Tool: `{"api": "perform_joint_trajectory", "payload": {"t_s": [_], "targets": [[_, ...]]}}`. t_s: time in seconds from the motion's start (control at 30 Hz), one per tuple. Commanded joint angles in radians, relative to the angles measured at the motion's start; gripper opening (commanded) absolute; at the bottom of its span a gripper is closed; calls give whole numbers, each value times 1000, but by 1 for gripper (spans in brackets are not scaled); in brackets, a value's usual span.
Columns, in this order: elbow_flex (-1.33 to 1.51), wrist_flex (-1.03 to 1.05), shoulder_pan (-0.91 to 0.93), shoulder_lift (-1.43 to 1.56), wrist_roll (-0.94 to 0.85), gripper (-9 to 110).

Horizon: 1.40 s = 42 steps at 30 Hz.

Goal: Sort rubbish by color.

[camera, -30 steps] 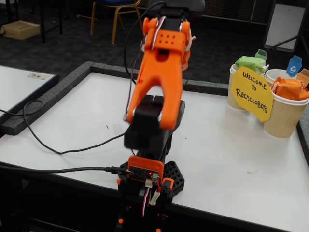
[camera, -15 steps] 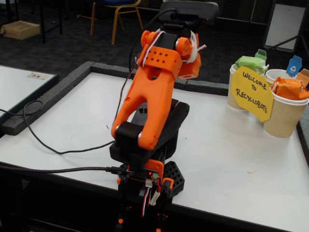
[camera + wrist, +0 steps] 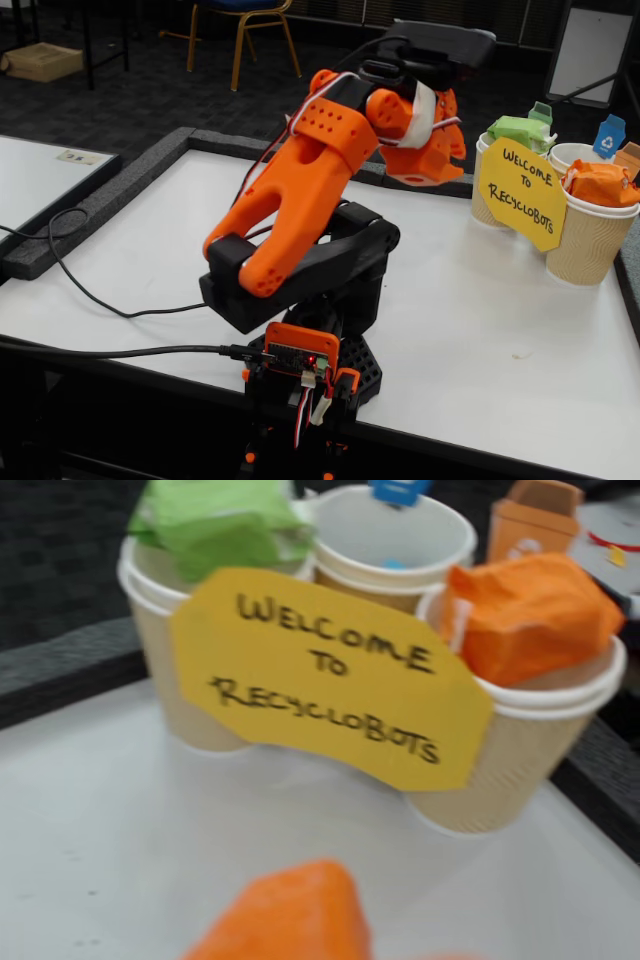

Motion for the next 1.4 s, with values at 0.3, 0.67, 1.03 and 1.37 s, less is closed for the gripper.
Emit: {"api": "perform_joint_trajectory", "payload": {"t_s": [0.3,0.67,1.03,1.37], "targets": [[21,-118,-86,8,8,0],[64,-112,-437,8,17,0],[152,-133,-618,8,18,0],[359,-190,-658,8,20,0]]}}
